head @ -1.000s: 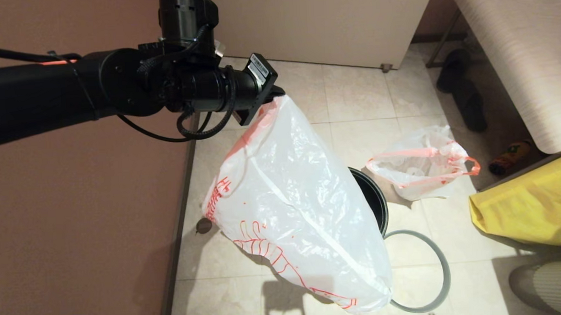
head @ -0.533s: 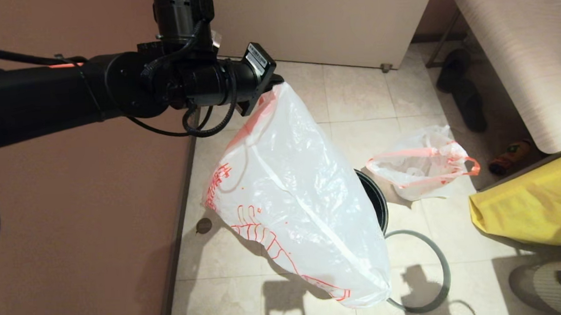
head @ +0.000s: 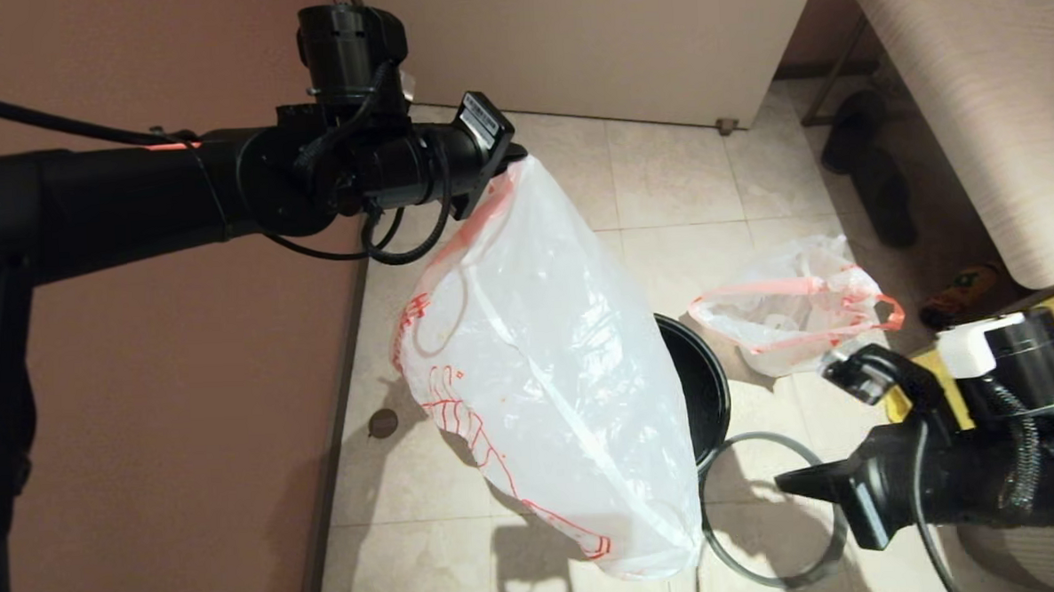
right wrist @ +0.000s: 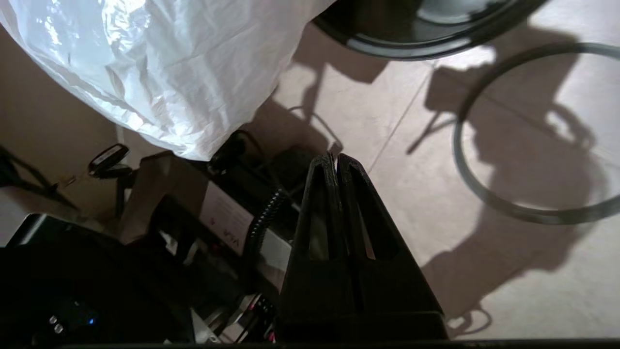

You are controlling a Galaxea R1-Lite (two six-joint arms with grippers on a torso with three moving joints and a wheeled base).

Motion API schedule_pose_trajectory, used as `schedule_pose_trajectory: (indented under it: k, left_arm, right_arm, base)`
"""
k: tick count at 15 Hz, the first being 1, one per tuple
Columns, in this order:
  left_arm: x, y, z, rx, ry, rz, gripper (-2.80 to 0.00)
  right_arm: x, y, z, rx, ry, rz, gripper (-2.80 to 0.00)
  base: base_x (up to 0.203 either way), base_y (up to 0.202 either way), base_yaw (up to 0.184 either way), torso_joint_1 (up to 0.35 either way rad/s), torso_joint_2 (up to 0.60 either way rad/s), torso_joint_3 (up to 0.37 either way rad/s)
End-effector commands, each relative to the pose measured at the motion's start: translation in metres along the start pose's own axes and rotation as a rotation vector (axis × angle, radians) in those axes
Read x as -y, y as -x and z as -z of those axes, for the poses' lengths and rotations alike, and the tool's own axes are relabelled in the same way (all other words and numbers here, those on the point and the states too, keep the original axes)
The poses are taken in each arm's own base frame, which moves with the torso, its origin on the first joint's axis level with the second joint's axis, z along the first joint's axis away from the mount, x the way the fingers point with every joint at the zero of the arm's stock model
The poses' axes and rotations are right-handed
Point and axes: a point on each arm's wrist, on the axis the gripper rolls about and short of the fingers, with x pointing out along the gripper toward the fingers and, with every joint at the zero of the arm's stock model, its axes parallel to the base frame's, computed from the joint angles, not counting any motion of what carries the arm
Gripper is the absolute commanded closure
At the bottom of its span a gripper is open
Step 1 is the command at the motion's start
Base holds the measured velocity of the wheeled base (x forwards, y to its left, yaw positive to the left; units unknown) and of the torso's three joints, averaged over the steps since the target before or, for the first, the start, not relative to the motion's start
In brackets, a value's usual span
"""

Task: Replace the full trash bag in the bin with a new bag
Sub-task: Put the new garbage bag on the trash can

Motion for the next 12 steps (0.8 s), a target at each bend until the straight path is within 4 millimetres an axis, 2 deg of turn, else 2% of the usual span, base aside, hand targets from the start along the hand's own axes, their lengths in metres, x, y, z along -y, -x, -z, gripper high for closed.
schedule_pose_trajectory:
  k: [1,4,6,9,12]
  left_arm:
    - [-0.005,-0.004,0.001,-0.004,0.007,-0.01,0.0]
    - [-0.01,-0.01,0.006,-0.018,0.009,-0.021,0.0]
    - [-0.012,-0.012,0.006,-0.017,0.009,-0.02,0.0]
    - [-0.01,-0.015,0.008,-0.009,0.005,-0.002,0.0]
    - [-0.002,-0.016,0.017,-0.028,0.003,0.013,0.0]
  right_arm:
    - [-0.007,-0.034,0.004,-0.098,0.012,-0.055,0.0]
    - [-0.015,-0.055,-0.008,-0.106,0.036,-0.103,0.0]
    - [-0.017,-0.052,-0.01,-0.106,0.024,-0.146,0.0]
    - [-0.023,-0.036,-0.007,-0.146,-0.035,-0.263,0.0]
    - [-0.025,-0.036,-0.01,-0.136,-0.036,-0.349,0.0]
  base:
    - [0.0,0.0,0.0,0.0,0.0,0.0]
    - [0.0,0.0,0.0,0.0,0.0,0.0]
    - [0.0,0.0,0.0,0.0,0.0,0.0]
    - [0.0,0.0,0.0,0.0,0.0,0.0]
    - [0.0,0.0,0.0,0.0,0.0,0.0]
